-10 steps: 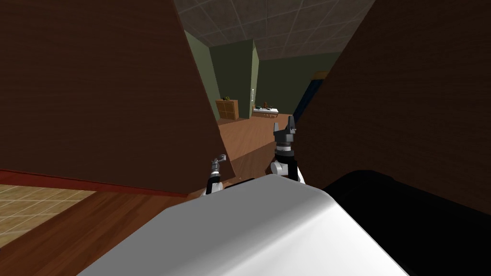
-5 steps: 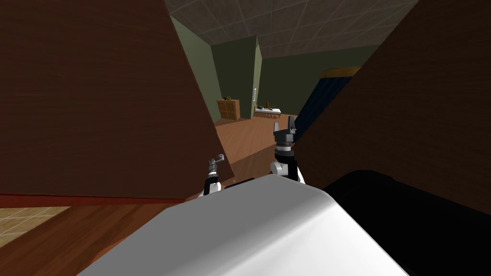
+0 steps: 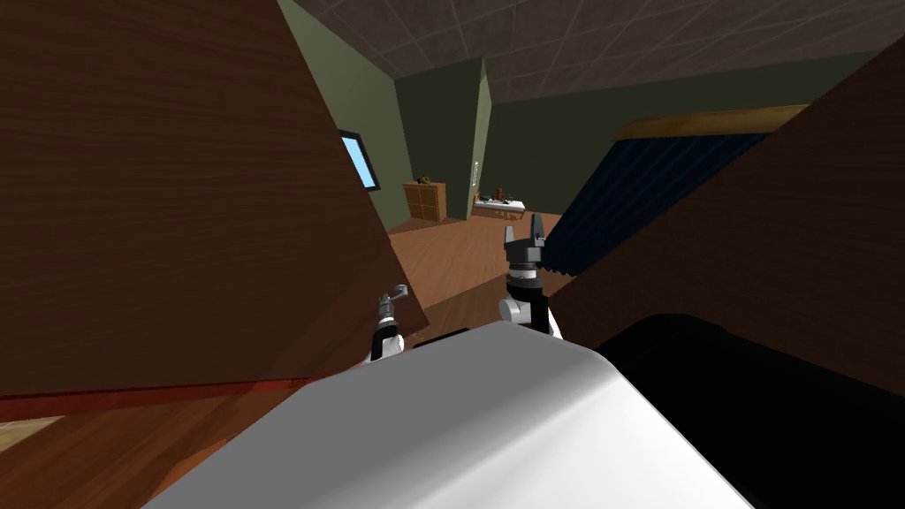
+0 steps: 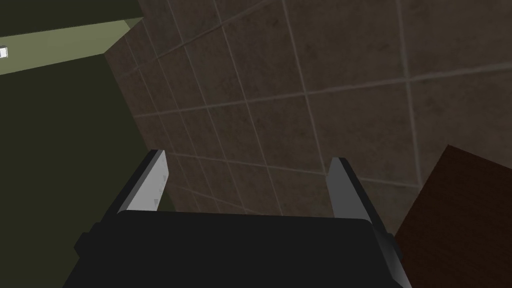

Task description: Push the door open

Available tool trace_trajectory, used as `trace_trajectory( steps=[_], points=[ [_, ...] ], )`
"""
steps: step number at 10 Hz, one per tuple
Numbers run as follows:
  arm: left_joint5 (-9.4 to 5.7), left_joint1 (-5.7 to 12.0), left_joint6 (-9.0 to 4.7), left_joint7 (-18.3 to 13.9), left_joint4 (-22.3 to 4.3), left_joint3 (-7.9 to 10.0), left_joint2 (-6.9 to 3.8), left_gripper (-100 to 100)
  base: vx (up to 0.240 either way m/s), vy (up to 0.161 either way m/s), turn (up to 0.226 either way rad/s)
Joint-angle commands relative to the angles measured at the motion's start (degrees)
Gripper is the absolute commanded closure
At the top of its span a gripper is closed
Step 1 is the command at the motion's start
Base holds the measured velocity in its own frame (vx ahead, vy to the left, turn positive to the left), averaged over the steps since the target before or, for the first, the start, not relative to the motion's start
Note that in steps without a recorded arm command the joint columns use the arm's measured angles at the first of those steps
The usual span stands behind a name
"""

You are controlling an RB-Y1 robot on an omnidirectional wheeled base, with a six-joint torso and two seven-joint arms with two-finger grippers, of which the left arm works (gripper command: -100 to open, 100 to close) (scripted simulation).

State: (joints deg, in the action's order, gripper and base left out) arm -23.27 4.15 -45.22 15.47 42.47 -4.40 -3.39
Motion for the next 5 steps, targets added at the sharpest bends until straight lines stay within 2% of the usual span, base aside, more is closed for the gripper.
trace_trajectory(
  steps=[1,3,5],
  points=[
    [-0.74,-0.13,-0.37,0.56,0.42,1.6,-0.4,100,0.206,-0.089,0.093],
    [-1.08,-0.12,-0.43,0.79,0.41,2.25,-0.25,100,0.161,-0.079,0.068],
    [-1.89,-0.1,-0.58,1.33,0.38,3.73,0.29,100,0.163,-0.07,0.082]
  ],
)
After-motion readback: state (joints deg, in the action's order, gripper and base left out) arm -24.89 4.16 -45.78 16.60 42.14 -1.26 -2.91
